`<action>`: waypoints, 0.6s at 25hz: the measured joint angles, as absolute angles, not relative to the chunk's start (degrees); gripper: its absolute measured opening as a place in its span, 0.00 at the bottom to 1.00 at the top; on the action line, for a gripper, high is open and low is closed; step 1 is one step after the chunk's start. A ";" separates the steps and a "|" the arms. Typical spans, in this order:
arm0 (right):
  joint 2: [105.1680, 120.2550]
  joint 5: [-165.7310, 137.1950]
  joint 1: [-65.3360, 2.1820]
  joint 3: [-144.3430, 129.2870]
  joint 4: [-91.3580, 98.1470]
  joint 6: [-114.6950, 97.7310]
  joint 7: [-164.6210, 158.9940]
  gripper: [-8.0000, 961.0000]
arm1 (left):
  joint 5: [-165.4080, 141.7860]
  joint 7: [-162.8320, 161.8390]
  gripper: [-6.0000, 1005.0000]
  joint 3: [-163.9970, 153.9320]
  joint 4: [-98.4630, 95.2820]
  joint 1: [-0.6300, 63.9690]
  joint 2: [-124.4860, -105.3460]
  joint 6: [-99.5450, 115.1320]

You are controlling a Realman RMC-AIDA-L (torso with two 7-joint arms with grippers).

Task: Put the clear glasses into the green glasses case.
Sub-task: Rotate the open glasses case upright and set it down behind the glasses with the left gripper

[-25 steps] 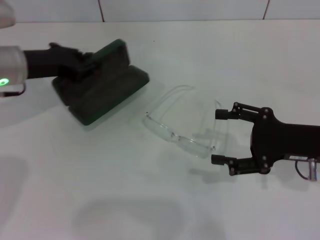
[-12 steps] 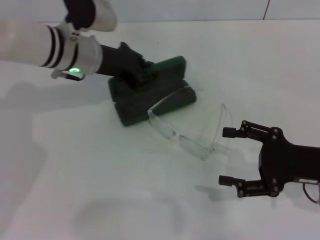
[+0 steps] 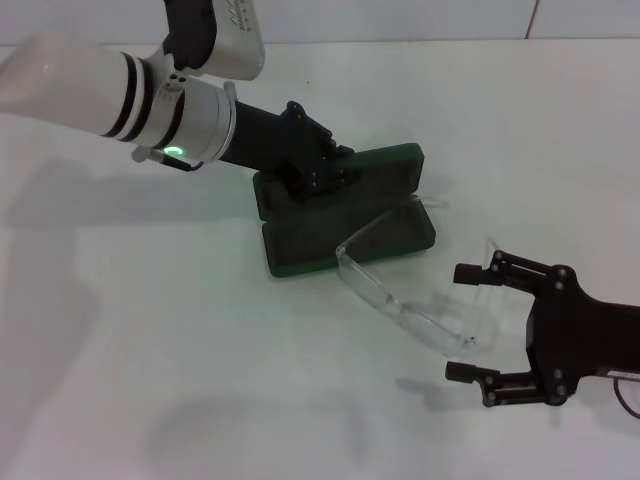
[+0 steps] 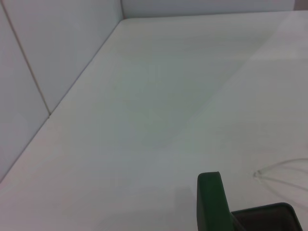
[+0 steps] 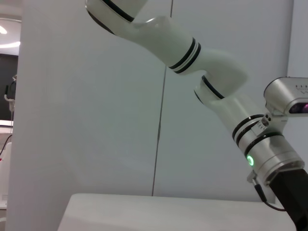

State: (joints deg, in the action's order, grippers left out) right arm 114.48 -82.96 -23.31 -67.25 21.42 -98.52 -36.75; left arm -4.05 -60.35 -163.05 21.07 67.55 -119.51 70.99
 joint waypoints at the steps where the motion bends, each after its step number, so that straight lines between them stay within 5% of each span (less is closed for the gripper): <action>1: 114.48 -82.96 -23.30 -67.28 21.38 -98.52 -36.73 0.91 | -4.05 -60.04 0.24 -163.05 21.02 67.58 -119.51 71.00; 15: 114.25 -82.96 -23.29 -67.03 21.26 -98.52 -36.66 0.91 | -2.19 -54.70 0.29 -163.03 20.81 67.78 -119.71 70.95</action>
State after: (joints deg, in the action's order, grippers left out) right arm 114.25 -82.96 -23.29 -67.03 21.26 -98.52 -36.66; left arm -2.19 -54.70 -163.03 20.81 67.78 -119.71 70.95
